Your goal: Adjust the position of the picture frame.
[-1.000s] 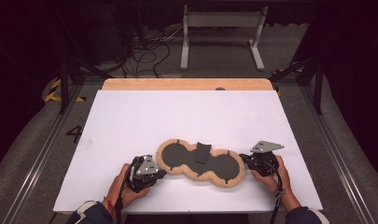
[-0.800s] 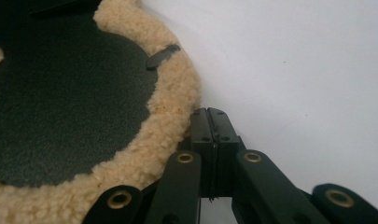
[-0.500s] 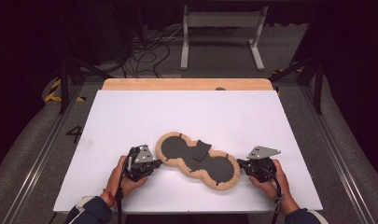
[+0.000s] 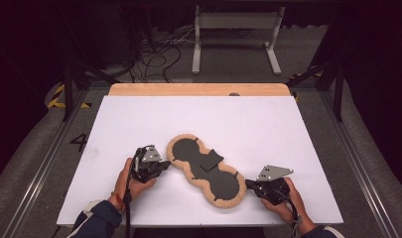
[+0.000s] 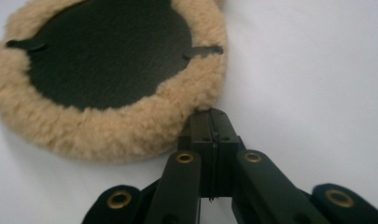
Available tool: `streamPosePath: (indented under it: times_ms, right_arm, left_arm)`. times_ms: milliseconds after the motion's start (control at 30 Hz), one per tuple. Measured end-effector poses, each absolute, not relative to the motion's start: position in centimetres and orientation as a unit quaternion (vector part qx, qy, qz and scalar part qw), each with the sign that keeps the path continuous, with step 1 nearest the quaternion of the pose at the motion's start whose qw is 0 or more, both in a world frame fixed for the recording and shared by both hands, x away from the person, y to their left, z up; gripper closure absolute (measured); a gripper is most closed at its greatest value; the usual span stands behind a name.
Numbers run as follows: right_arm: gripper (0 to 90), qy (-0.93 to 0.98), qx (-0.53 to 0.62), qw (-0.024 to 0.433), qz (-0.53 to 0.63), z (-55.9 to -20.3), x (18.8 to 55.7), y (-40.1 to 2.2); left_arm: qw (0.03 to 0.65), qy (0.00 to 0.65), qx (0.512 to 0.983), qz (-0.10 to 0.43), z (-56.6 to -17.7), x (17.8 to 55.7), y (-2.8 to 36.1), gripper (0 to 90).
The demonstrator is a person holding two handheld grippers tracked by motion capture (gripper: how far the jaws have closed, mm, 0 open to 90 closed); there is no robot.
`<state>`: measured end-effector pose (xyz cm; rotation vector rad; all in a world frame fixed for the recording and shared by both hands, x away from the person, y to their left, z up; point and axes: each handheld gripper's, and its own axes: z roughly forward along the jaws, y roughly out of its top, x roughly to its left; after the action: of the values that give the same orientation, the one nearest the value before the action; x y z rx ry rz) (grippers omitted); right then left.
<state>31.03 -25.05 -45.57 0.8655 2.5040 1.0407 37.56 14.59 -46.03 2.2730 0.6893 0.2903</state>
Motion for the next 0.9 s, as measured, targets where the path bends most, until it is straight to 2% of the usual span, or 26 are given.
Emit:
streamPosePath:
  times_ms: [100, 267, 367, 433, 500, 633, 733, 833, 900]
  right_arm:
    - [90.0, 0.869, 0.308, 0.154, 0.356, -45.5, 31.4, -25.3]
    - [90.0, 0.851, 0.351, 0.180, 0.346, -45.4, 34.1, -24.8]
    - [90.0, 0.855, 0.339, 0.169, 0.354, -45.5, 34.9, -23.8]
    - [90.0, 0.861, 0.325, 0.158, 0.358, -45.5, 34.9, -23.3]
    - [90.0, 0.867, 0.315, 0.166, 0.349, -45.4, 34.7, -22.9]
    - [90.0, 0.874, 0.299, 0.145, 0.356, -45.5, 34.2, -22.5]
    - [90.0, 0.881, 0.281, 0.161, 0.346, -45.4, 33.1, -21.4]
    - [90.0, 0.881, 0.278, 0.145, 0.354, -45.5, 32.5, -21.5]
    - [90.0, 0.885, 0.269, 0.140, 0.354, -45.5, 32.1, -21.3]
  left_arm:
    - [0.372, 0.255, 0.886, 0.110, -45.8, 37.1, 14.0, 90.0]
    - [0.365, 0.258, 0.888, 0.108, -46.2, 37.8, 13.2, 89.7]
    - [0.363, 0.252, 0.890, 0.112, -46.2, 37.9, 13.1, 89.8]
    - [0.363, 0.252, 0.890, 0.111, -46.2, 38.1, 13.1, 89.9]
    - [0.362, 0.256, 0.889, 0.112, -46.2, 38.4, 12.9, 89.8]
    - [0.364, 0.249, 0.892, 0.101, -46.1, 38.9, 12.0, 89.7]
    - [0.355, 0.237, 0.897, 0.117, -46.0, 39.0, 10.8, 90.0]
    - [0.371, 0.248, 0.890, 0.089, -46.2, 40.0, 10.9, 90.0]
    - [0.363, 0.243, 0.895, 0.093, -46.0, 40.3, 10.6, 90.0]
